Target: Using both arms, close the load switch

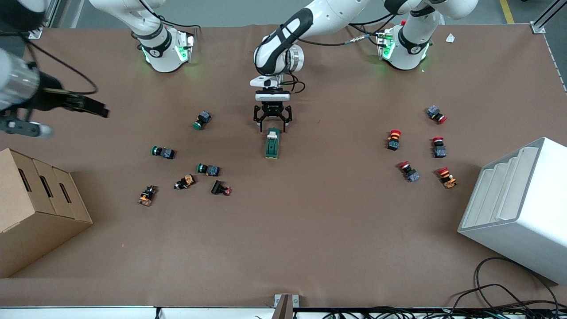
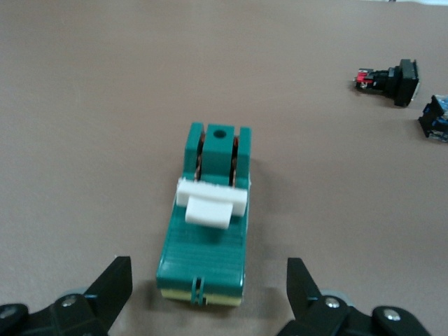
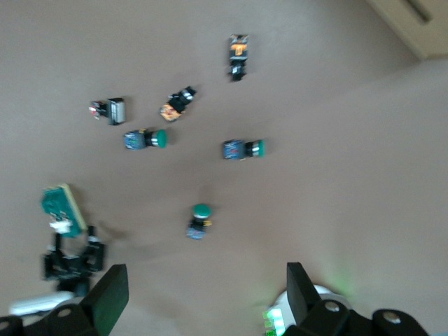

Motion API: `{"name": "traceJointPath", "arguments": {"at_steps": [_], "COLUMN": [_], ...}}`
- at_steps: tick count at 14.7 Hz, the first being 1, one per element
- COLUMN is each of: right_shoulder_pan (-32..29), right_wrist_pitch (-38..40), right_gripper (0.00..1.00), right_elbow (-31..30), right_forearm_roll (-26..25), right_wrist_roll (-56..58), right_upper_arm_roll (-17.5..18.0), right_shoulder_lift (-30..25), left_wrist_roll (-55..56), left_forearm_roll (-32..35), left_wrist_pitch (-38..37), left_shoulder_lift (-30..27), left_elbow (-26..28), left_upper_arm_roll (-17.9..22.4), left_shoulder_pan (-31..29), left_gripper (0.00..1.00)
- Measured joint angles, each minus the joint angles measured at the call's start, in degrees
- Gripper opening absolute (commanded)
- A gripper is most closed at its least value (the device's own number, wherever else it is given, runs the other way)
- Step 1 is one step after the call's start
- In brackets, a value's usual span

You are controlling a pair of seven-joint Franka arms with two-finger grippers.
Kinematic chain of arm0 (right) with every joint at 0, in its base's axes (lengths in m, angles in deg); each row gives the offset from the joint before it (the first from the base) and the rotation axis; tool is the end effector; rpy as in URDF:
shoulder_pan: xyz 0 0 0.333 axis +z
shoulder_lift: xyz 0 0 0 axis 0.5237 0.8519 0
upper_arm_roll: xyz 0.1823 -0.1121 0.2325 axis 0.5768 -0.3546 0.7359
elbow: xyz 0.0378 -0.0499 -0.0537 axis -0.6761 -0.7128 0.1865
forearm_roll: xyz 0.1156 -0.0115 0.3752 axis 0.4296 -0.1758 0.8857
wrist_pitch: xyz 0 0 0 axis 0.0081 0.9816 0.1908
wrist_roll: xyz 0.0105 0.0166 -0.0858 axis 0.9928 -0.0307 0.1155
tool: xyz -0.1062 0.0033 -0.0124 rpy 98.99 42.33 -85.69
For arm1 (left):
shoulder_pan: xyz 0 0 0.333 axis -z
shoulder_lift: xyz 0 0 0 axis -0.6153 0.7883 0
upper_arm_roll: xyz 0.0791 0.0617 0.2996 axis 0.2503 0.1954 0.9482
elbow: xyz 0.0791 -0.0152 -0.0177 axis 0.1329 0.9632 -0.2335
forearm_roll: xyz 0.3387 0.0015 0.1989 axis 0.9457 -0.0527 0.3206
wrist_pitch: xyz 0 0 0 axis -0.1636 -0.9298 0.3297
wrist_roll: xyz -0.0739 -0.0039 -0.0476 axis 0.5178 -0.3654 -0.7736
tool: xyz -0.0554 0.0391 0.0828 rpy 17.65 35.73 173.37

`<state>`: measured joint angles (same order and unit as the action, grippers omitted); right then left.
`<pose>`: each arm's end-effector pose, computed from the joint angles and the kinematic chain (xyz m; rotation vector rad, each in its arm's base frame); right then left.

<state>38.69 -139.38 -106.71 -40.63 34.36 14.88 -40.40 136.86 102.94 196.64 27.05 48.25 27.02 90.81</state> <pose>0.5432 0.0725 0.5861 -3.0145 0.4692 0.3446 0.2223 -0.5705 0.0987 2.7525 0.0406 1.3691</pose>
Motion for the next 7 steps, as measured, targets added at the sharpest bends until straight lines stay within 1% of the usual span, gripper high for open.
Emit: {"name": "traceJointPath", "arguments": {"at_steps": [1, 3, 7], "right_shoulder_pan": [1.9, 6.55, 18.49], "right_wrist_pitch": [-1.66, -6.62, -22.99], "right_gripper": [1.0, 1.0, 1.0], "right_elbow": [-1.41, -5.12, -14.4], "right_forearm_roll": [1.04, 1.99, 2.37], "right_wrist_roll": [-4.35, -13.39, -32.28], "right_upper_arm_roll": [0.08, 0.23, 0.5], "right_shoulder_lift": [0.02, 0.13, 1.32], "left_wrist_roll": [0.98, 1.17, 1.16], "left_forearm_roll": [1.79, 3.21, 3.4], "left_wrist_pitch": [-1.99, -4.38, -4.86], "left_shoulder_lift": [0.73, 1.55, 1.77], "left_elbow": [0.01, -0.1, -0.25], "left_upper_arm_roll": [0.0, 0.08, 0.22], "left_shoulder_pan": [0.55, 1.48, 1.84], "left_gripper": [0.98, 0.98, 0.98]}}
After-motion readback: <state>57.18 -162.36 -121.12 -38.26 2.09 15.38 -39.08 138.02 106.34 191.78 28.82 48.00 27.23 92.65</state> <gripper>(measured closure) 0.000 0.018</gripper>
